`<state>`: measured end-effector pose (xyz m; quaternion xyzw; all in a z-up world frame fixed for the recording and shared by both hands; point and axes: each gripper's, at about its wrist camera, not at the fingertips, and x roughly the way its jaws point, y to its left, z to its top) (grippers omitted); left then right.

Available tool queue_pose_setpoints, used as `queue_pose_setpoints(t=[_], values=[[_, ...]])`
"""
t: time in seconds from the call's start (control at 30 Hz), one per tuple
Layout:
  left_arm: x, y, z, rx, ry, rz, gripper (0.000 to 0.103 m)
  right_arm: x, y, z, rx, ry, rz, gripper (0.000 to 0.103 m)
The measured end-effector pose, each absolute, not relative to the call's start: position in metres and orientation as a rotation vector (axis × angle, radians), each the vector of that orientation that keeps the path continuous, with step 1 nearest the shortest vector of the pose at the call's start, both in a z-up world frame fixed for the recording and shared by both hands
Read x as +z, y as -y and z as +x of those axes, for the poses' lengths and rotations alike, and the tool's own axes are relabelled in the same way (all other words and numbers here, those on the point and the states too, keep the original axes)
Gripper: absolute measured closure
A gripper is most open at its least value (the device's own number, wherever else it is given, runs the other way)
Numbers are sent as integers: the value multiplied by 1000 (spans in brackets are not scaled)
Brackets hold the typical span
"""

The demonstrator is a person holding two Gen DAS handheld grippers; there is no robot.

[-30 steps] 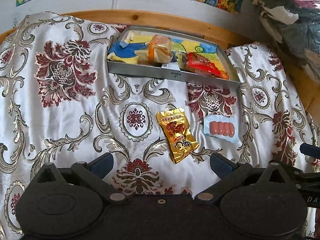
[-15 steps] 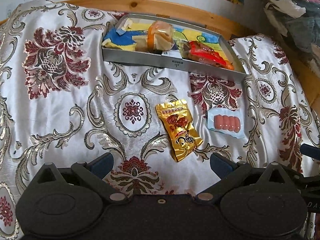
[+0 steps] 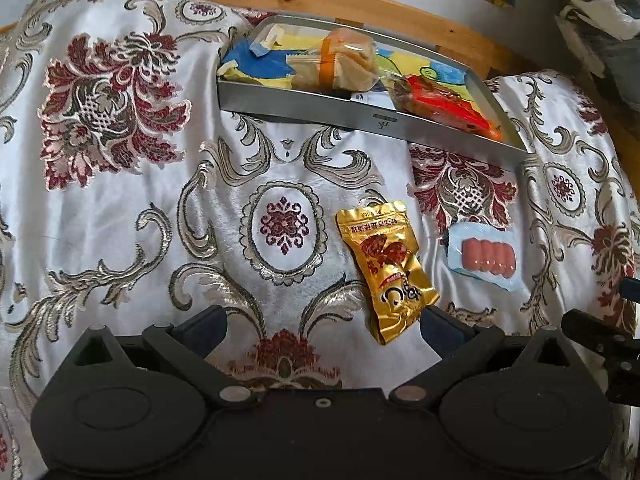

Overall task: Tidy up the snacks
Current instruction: 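Move the left tool to the gold pouch while the right tool approaches the sausage pack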

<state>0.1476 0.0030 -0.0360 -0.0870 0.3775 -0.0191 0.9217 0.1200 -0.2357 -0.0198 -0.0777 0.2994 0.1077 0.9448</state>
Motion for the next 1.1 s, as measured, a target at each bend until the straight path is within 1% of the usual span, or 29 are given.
queue_pose_setpoints(t=[0.17, 0.57, 0.83, 1.1], values=[[-39, 1, 161, -72, -781, -210, 1, -22, 238, 131, 238, -573, -190, 0], [-58, 24, 197, -151, -813, -234, 1, -45, 223, 163, 307, -566, -411, 0], [-69, 24, 209, -130, -827, -242, 1, -63, 207, 198, 502, -554, -583, 0], [-71, 26, 212, -120, -822, -227, 1, -71, 206, 239, 642, -623, -567, 1]])
